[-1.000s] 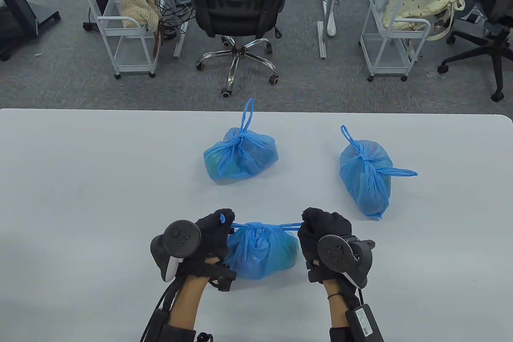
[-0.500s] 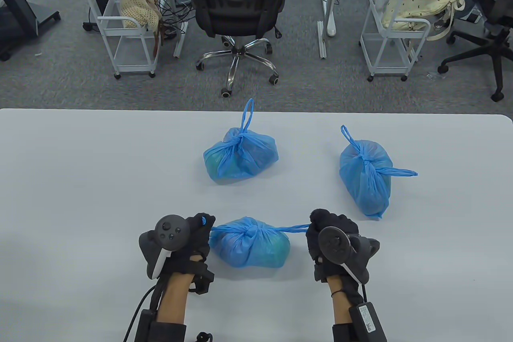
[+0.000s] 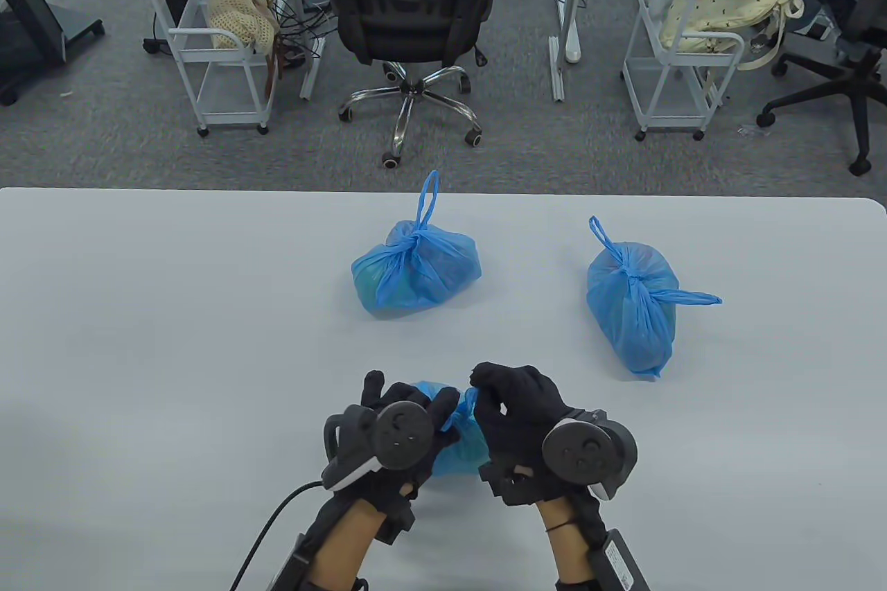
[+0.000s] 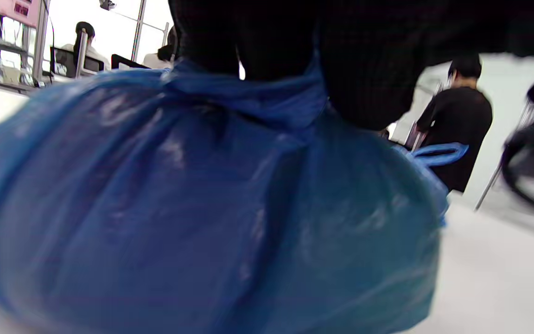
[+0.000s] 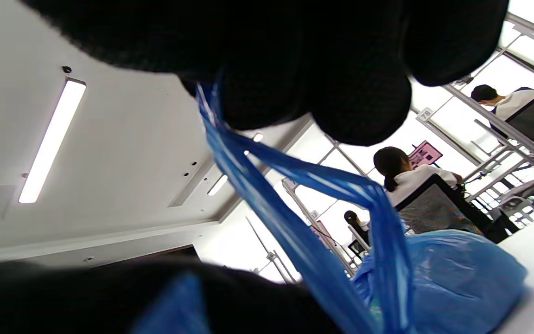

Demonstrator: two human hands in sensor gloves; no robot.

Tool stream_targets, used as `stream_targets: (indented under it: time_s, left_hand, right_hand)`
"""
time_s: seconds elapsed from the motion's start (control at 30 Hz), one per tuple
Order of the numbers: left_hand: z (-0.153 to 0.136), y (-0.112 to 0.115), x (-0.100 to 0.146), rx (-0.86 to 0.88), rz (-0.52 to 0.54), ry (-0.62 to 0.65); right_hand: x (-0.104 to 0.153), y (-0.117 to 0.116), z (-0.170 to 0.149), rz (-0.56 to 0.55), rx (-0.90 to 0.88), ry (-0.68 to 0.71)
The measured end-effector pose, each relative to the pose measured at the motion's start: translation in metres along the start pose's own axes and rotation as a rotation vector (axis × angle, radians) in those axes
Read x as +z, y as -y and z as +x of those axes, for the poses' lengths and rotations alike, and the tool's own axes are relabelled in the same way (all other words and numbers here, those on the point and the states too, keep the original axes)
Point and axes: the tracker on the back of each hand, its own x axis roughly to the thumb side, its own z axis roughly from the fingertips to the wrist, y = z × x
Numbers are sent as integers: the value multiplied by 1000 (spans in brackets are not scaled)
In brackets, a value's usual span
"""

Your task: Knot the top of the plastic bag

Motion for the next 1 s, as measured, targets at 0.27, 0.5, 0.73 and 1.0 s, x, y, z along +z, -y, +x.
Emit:
stream_targets:
  time_s: [0.27, 0.5, 0.73, 1.0]
  left_hand:
    - [-2, -3, -2, 6, 25, -89]
    - [-10, -2, -2, -12, 120, -122]
    - [-22, -18, -1, 14, 234, -179]
    - [-42, -117, -9, 30, 427, -242]
  right_hand:
    - [0, 5, 4, -75, -217, 0]
    - [2, 13, -26, -112, -184, -122]
    - [6, 16, -55, -79, -5, -207]
    - [5, 14, -50, -96, 58, -154]
